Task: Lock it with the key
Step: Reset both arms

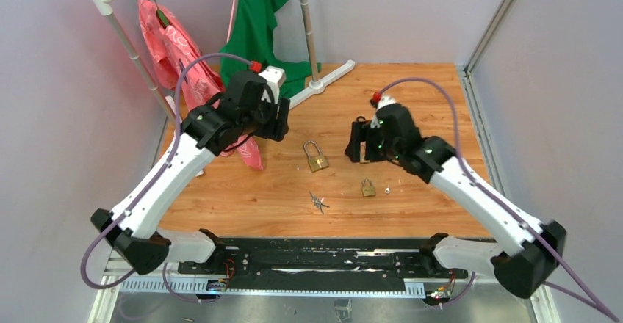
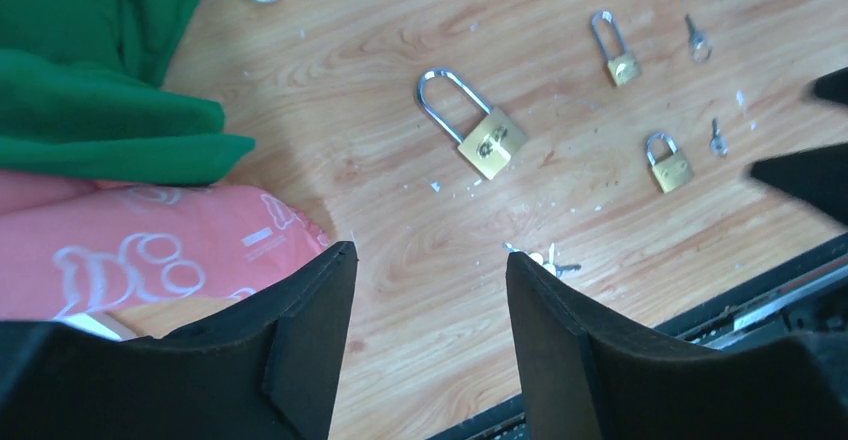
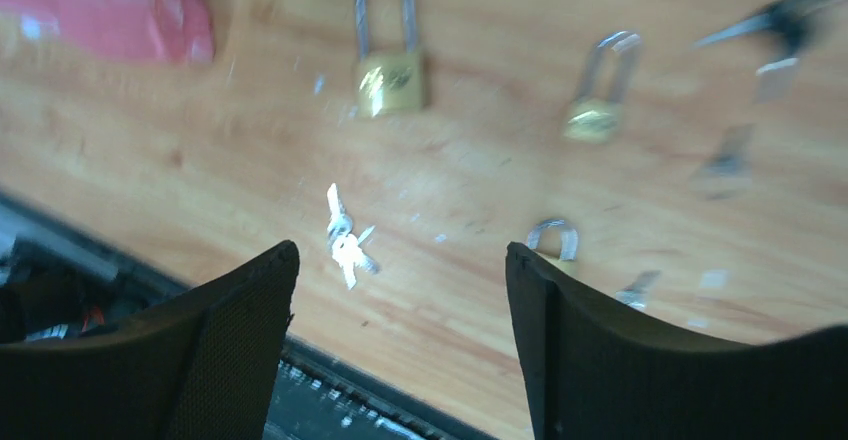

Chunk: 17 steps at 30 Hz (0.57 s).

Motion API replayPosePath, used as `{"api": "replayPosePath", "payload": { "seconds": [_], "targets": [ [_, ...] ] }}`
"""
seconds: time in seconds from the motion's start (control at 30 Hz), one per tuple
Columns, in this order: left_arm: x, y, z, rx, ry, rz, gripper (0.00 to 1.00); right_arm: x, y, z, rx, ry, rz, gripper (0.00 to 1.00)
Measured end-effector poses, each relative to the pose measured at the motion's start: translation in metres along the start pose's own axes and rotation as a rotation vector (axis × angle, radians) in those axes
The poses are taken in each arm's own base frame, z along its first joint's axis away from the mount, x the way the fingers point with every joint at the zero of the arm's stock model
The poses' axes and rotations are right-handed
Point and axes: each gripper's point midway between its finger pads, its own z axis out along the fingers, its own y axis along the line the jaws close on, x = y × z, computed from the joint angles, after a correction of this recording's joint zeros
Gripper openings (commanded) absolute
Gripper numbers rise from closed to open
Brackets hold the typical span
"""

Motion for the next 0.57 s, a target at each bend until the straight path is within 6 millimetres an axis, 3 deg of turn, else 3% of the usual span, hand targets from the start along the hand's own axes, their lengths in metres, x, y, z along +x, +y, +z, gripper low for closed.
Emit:
{"api": "replayPosePath", "payload": {
  "seconds": [0.07,0.13,0.3,0.4,0.57],
  "targets": [
    [-0.009,0.003,-0.014,-0.012,-0.055,-0.016,0.64,-0.034,-0.009,-0.033,0.089,-0.113,-0.046,0.80],
    [-0.020,0.008,-0.035,-0.028,-0.128,-0.038,0.64,-0.078,-0.021,-0.084,0.202,-0.269,-0.092,0.80],
    [-0.051,0.012,-0.076,-0.037,-0.275,-0.070,0.71,-0.129,-0.036,-0.170,0.354,-0.471,-0.147,0.80],
    [-0.069,0.014,-0.100,-0.034,-0.359,-0.086,0.73,-0.144,-0.041,-0.201,0.409,-0.531,-0.168,0.80],
    [-0.076,0.018,-0.123,-0.036,-0.426,-0.095,0.74,-0.144,-0.049,-0.215,0.458,-0.539,-0.193,0.81]
  ]
}}
